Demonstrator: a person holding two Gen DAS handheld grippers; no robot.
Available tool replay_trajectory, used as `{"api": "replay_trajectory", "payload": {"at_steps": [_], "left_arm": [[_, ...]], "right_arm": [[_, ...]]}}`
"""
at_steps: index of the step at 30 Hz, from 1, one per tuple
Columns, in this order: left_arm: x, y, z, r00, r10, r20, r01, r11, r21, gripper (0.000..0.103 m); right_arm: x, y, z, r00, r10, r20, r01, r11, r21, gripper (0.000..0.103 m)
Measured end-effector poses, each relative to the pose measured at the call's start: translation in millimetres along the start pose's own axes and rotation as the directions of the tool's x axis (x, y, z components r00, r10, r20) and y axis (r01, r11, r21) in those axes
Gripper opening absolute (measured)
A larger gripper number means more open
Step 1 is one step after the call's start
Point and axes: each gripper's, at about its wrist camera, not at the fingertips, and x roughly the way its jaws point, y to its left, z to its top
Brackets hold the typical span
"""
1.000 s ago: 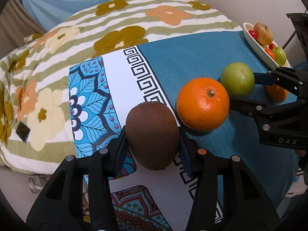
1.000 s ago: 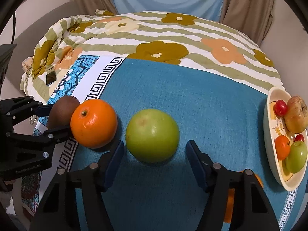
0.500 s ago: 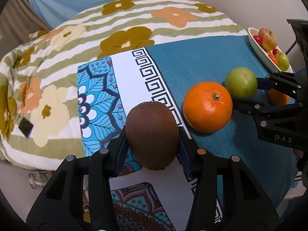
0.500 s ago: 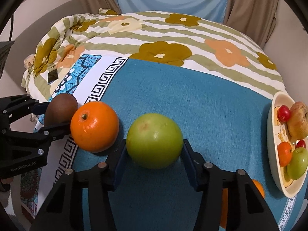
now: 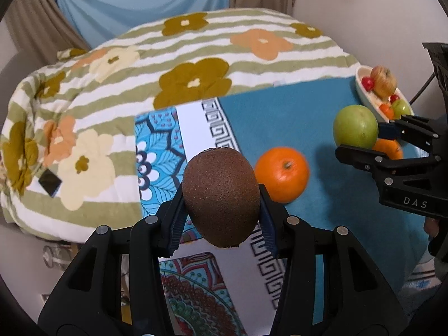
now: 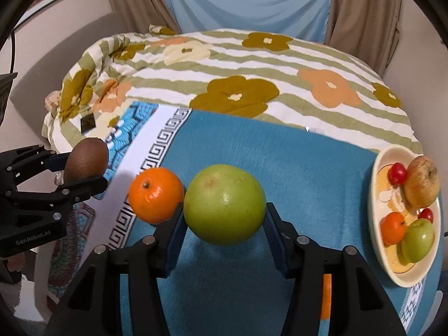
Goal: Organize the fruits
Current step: 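Carry the kiwi into the bowl and open the left tool while the right lowers the green apple in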
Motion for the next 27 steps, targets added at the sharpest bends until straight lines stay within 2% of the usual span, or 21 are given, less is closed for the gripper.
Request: {"api": "replay_trajectory", "payload": {"at_steps": [7,12,18,27], "left_arm": [[-37.1,-33.5,17.3,0.998,0.03,0.055,-0.028,0.998,-0.048,0.051],[-48.8,-73.4,33.2,0.996,0.016,0.084,-0.011,0.998,-0.062,0.051],[-49.8,-132.7,56.4,0.993,-0.023,0.113,0.029,0.998,-0.052,0.051],[-22.1,-216.4,92.6,0.99,-0.075,0.118,0.075,0.997,0.007,0.051]], "right_arm": [[-37.1,-29.4,-1.8,0.999,0.022,0.036,-0.022,1.0,-0.006,0.05],[-62.5,-68.4,-11.9,0.999,0.012,0.045,-0.012,1.0,0.005,0.05],[-87.6,-124.8,-24.1,0.998,-0.022,0.055,0.02,0.999,0.033,0.05],[-101.0,-203.5,-36.5,0.996,-0.064,0.061,0.058,0.994,0.089,0.05]]}}
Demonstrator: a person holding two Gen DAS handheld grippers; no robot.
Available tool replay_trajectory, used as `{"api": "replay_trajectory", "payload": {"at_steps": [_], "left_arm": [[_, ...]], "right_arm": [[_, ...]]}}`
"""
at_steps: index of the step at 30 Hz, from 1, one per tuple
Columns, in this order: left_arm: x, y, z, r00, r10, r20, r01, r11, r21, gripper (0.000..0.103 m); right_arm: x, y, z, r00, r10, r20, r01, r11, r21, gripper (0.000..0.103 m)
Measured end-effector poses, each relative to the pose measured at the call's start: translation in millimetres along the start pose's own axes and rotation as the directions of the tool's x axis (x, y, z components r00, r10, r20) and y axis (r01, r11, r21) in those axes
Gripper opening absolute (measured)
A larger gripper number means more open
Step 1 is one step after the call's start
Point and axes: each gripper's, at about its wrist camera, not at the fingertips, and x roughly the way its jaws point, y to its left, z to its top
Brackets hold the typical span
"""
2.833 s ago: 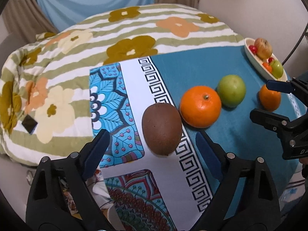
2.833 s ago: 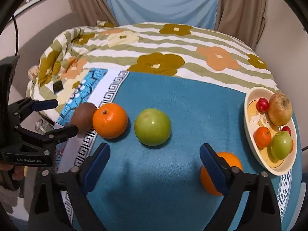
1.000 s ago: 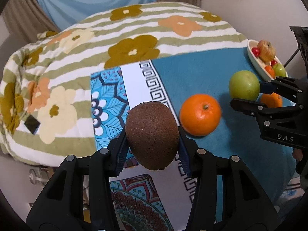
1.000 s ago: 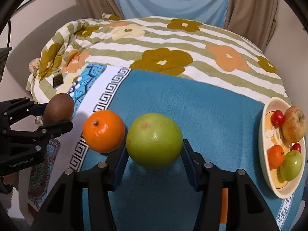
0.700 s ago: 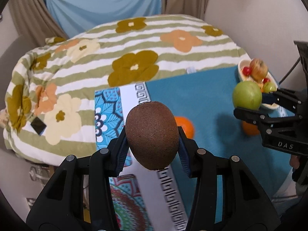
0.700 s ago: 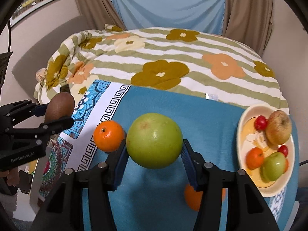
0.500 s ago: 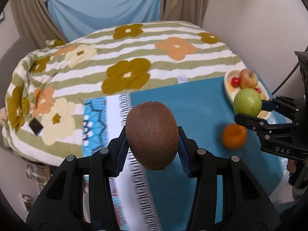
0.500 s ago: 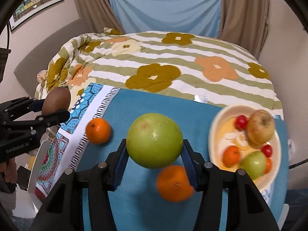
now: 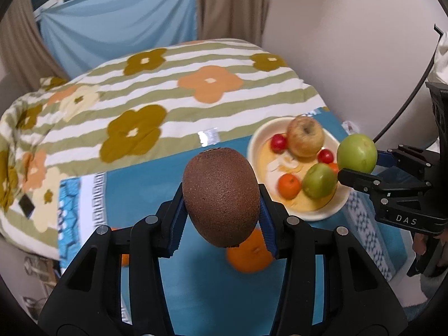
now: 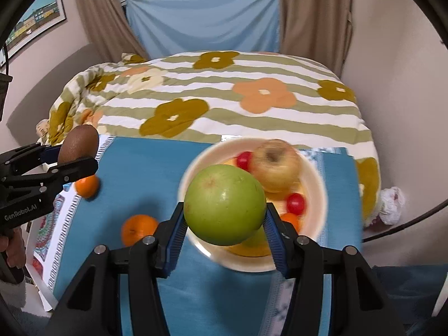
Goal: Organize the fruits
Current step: 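Carry the kiwi into the bowl and open the left tool while the right lowers the green apple in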
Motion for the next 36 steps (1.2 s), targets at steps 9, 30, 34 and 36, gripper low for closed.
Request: {"api": "replay_trajectory", "payload": {"at_steps": [9,30,34,36], "left_arm": [[56.9,-48.1,22.3,0.999,-0.018,-0.041,0.019,1.0,0.021,0.051],[134.7,-73.5,31.6,0.992,0.005,-0.122,-0.001,1.0,0.03,0.08],[113.8,-67.6,35.7,0.998,0.005,-0.059,-0.005,1.0,0.01,0.103],[107.5,-64.1,36.5,0.998,0.015,-0.058,-0.015,1.0,0.007,0.103]], "right_arm": [[14.8,-55.6,-3.6,1.0,0.003,-0.028,-0.002,1.0,0.024,0.05],[34.3,-95.0,-12.5,0.997,0.048,-0.054,-0.046,0.998,0.049,0.05],[32.3,-98.0,-12.1,0.998,0.05,-0.043,-0.047,0.998,0.051,0.05],[30.9,-98.1,-11.9,0.998,0.053,-0.039,-0.051,0.997,0.054,0.05]]}}
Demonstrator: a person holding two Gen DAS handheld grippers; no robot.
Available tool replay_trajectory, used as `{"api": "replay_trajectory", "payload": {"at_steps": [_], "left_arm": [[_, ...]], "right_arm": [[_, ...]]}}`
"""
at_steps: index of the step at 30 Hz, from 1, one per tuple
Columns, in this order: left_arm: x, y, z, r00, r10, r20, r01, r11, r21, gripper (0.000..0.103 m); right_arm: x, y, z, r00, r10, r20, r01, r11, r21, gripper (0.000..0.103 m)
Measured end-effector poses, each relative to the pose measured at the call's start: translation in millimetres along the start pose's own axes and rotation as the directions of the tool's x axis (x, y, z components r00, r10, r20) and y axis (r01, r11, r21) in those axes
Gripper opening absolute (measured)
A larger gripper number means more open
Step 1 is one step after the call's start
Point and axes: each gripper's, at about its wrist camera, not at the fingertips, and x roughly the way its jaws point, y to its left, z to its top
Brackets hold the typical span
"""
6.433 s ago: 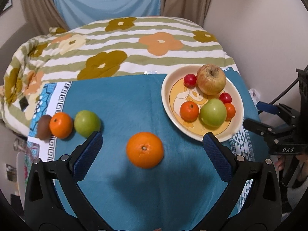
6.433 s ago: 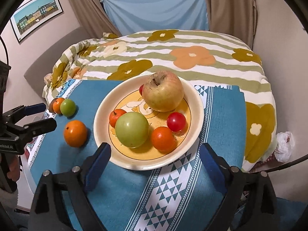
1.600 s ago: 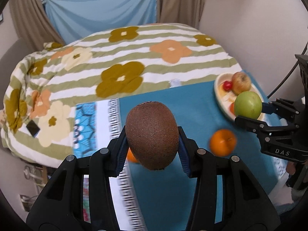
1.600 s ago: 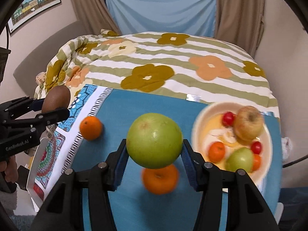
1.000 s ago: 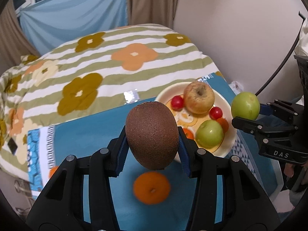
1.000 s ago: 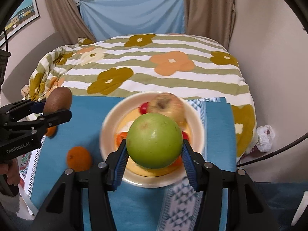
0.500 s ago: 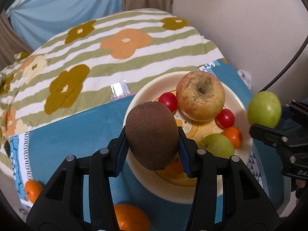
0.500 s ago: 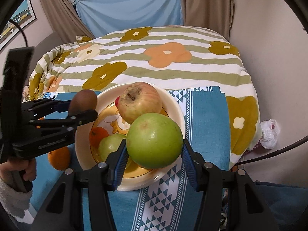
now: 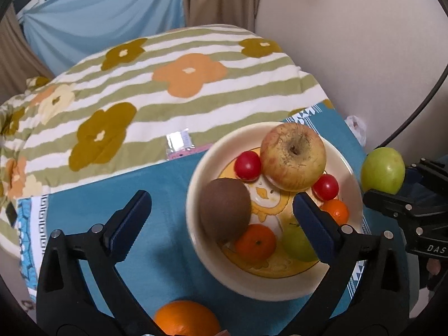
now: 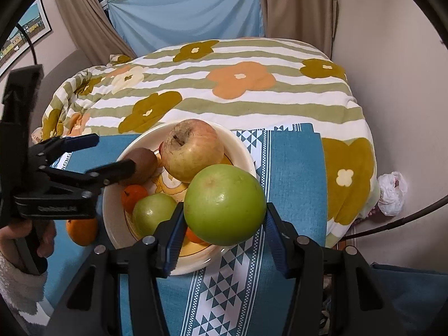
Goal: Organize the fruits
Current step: 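Carry the kiwi into the bowl and open the left tool while the right lowers the green apple in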
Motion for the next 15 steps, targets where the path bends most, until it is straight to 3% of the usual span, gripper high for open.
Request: {"api": "replay_trajectory", "payload": {"at_steps": [15], "left_arm": [[-50.1,36.7,-25.1,0.998,0.05,0.031,-0.047,0.994,-0.098,0.103]], "right_arm": [[2.4,40.4,16.8,0.998,0.068,0.014,-0.067,0.993,-0.094,0.05]]}}
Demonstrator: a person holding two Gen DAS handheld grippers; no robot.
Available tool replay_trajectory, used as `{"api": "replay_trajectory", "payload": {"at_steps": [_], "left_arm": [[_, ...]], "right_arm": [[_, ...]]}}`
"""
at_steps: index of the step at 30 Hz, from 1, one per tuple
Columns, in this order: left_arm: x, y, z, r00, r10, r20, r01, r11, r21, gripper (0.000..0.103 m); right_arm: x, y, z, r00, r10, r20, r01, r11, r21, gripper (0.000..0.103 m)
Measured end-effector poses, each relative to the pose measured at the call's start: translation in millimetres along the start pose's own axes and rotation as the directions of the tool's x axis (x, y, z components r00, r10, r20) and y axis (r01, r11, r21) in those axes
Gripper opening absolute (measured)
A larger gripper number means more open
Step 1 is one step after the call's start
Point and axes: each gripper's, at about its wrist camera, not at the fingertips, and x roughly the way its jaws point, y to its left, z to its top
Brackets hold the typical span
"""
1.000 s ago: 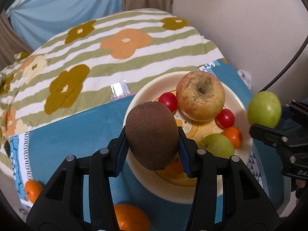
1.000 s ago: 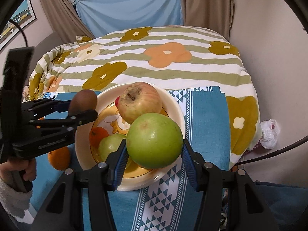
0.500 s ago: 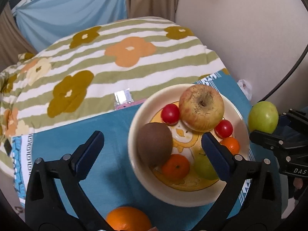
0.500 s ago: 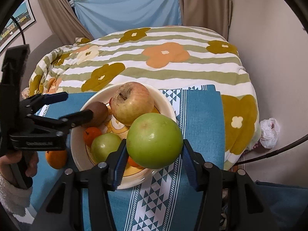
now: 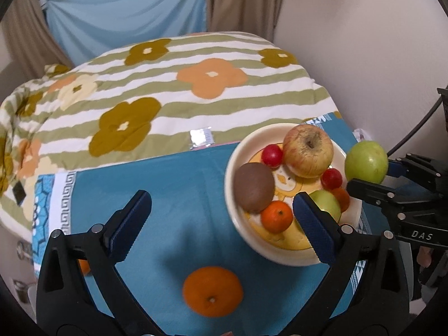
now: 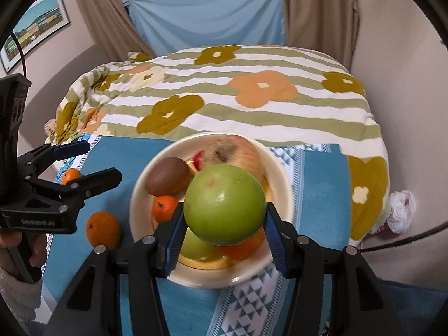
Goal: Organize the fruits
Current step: 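Carry the kiwi into the bowl and open the left tool while the right lowers the green apple in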
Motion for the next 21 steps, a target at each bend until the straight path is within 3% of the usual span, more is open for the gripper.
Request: {"api": "replay_trajectory", "payload": {"at_steps": [12,19,20,21], "left_arm": [[-23.0,39.9,-29.5,0.997,0.077,-0.009,-0.078,0.992,-0.098,0.103],[-27.8,51.0,-42.3,0.995,0.094,-0.023,-0.096,0.985,-0.141,0.103],[-29.2,51.6,-43.9,0.995,0.095,-0.024,-0.097,0.985,-0.144,0.103],[-30.0,51.7,-44.6,0.995,0.095,-0.025,-0.098,0.985,-0.145,0.103]], "right_arm": [[38.7,39.4,9.9,0.999,0.039,-0.015,-0.04,0.994,-0.104,0.05],[45.9,45.3,7.0,0.998,0.043,-0.047,-0.048,0.994,-0.098,0.052],[42.7,44.2,5.9,0.998,0.051,-0.035,-0.054,0.994,-0.092,0.061],[38.4,43.2,5.4,0.999,0.048,-0.017,-0.049,0.995,-0.088,0.076]]}}
